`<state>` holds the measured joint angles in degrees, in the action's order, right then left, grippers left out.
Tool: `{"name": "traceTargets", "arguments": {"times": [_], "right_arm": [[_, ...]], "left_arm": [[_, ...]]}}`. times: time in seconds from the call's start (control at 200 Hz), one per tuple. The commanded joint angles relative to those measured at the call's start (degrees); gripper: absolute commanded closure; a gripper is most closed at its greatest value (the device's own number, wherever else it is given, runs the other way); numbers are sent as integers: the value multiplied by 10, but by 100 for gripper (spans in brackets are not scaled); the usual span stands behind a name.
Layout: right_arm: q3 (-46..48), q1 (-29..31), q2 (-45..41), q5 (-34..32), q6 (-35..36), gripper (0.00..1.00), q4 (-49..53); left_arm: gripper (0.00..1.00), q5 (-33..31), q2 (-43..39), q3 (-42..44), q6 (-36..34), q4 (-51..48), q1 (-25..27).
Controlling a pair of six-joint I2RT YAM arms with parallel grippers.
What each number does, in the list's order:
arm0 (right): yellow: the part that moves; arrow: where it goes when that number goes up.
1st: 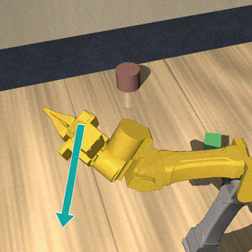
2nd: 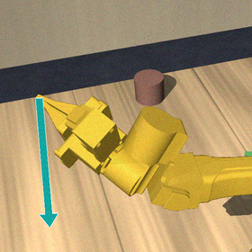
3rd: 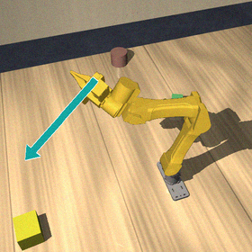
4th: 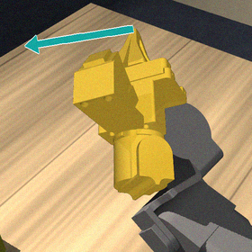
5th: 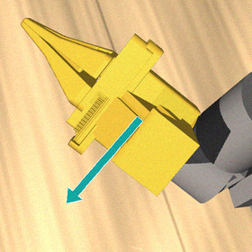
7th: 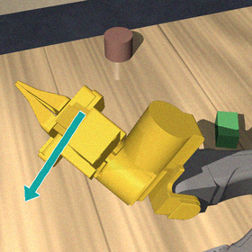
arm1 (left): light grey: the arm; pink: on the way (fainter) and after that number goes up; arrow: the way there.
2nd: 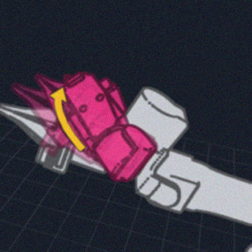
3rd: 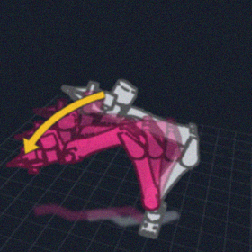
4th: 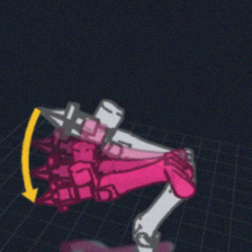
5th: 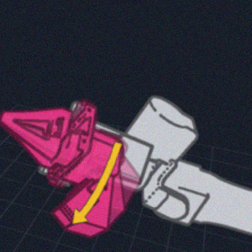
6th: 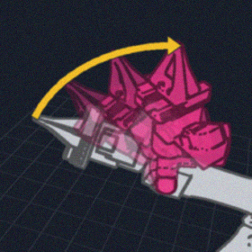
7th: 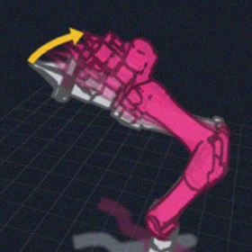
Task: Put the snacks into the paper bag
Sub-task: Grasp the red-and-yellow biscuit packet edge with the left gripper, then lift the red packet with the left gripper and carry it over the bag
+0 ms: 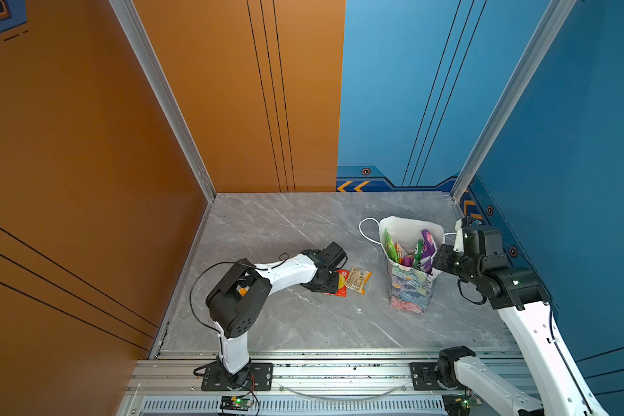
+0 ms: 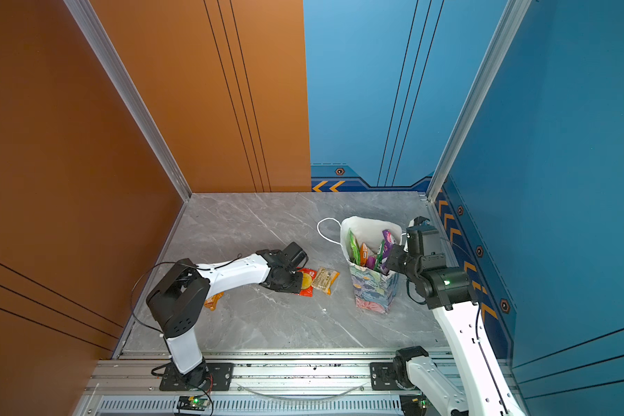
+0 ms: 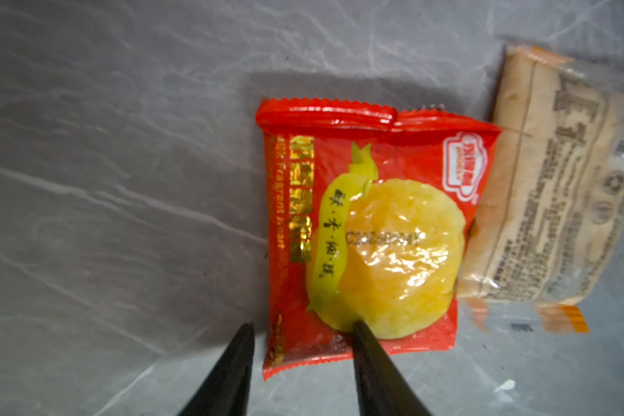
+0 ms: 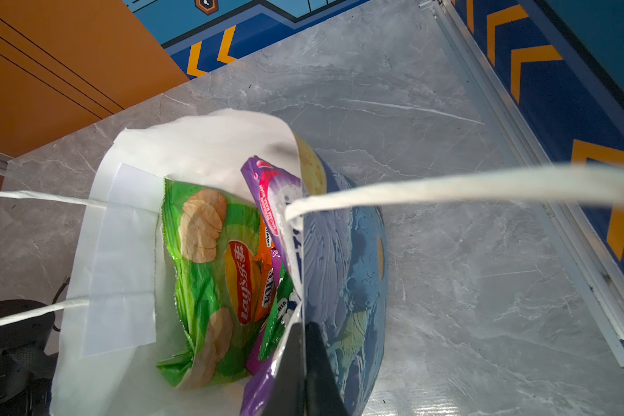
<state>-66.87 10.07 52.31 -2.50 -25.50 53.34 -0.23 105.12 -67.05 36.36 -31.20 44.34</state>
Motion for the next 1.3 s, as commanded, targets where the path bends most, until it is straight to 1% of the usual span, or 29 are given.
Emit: {"name": "traceTargets", "arguments": {"times": [0.0, 0.085, 0.2, 0.375, 0.566, 0.651, 0.946, 1.156, 1.176, 1.291], "right_arm": [[5, -3, -13, 17, 3, 100, -21], [5, -3, -15, 18, 3, 100, -20], [7, -3, -16, 19, 1, 100, -21], [7, -3, -19, 20, 0, 100, -20], [11, -5, -21, 20, 0, 100, -20], [11, -4, -21, 20, 0, 100, -20], [14, -7, -22, 18, 2, 100, -20], [10, -11, -23, 22, 4, 100, -19], [10, -11, -24, 22, 4, 100, -20], [9, -13, -21, 22, 2, 100, -19]], "left_arm": [[62, -23, 18, -5, -9, -32, 4], [68, -27, 17, -1, -10, -32, 6], [78, -31, 16, 1, -10, -31, 7], [90, -37, 16, 3, -13, -32, 5], [98, -54, 4, 8, -14, -31, 5], [100, -65, -9, 14, -14, -26, 6], [100, -86, -52, 49, -7, 13, 7], [100, -100, -103, 76, -1, 42, 7], [100, -102, -107, 94, -2, 45, 7], [100, -113, -148, 131, -10, 70, 7]]}}
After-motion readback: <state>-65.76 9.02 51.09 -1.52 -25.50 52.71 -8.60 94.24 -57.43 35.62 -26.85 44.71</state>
